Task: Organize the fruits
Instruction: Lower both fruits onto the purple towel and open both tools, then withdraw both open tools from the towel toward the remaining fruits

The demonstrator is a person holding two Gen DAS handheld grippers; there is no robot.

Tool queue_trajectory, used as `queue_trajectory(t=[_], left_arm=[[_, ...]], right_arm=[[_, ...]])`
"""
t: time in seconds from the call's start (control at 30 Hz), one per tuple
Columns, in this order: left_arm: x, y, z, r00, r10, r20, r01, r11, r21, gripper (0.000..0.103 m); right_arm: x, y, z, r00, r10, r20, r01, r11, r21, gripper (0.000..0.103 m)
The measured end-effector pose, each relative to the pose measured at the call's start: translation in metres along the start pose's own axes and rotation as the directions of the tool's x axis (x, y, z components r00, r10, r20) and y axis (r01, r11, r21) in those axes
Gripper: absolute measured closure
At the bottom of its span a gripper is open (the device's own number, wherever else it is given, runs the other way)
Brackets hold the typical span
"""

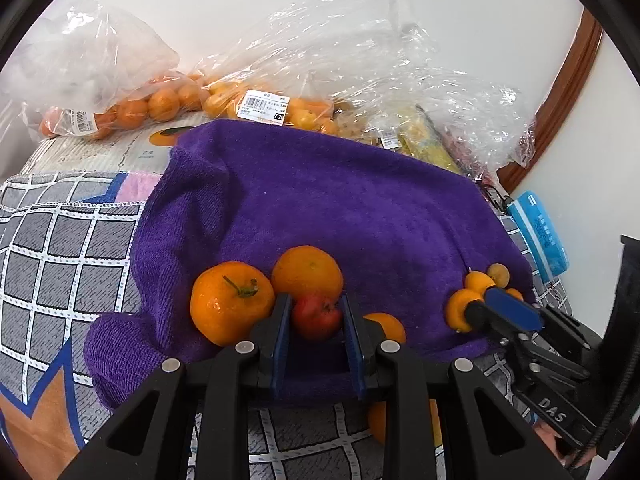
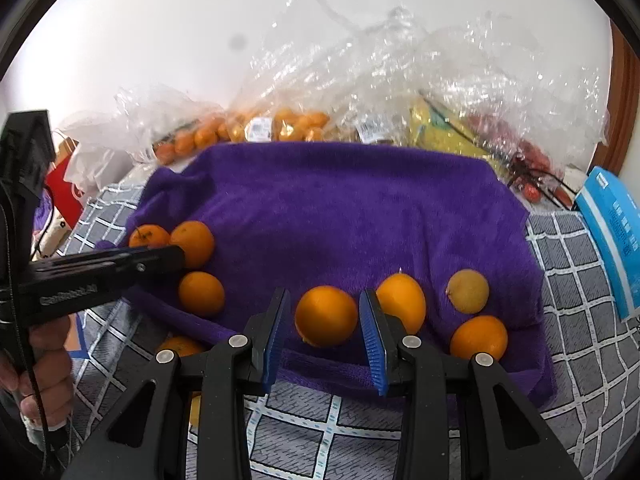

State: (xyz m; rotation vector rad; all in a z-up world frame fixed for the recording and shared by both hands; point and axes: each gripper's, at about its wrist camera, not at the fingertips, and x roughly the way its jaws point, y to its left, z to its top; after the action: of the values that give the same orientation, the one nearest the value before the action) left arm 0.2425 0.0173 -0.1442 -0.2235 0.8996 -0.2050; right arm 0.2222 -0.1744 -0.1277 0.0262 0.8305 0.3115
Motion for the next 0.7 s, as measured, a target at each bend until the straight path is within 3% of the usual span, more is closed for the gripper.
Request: queue_trajectory(t=[0.3,0.43,0.57,0.7], left_arm=[[-0.009,-0.002,0.001,1.0,-0.003,0.01,0.003,1.0,-0.001,0.077],[-0.025,-0.005,0.003,0.999,-0.004,0.047,0.003,1.0,0.02,0.07],[-0.043,-0.008,0.005,0.996,-0.054,0.07,0.051,0.998,0.039,0.062],[-0.059,-0.014,0.006,0.995,-0.05,0.091,0.044,0.997,0.065,0.059]], right_arm=[[-0.028,0.007,0.001,0.994,-0.001,0.107,0.002,1.0,-0.009,0.066],[-0.041,0.007,-0.003,0.993,0.001,0.122,-0.007,0.999,0.047,0.066],[-0.051,0.013,-0.01,0.993,0.011,0.117,-0.018,0.998,0.054,0.066],[-0.068,0.022,-0.015,0.99,-0.056,0.132,0.051,0.998,0.035,0.066]])
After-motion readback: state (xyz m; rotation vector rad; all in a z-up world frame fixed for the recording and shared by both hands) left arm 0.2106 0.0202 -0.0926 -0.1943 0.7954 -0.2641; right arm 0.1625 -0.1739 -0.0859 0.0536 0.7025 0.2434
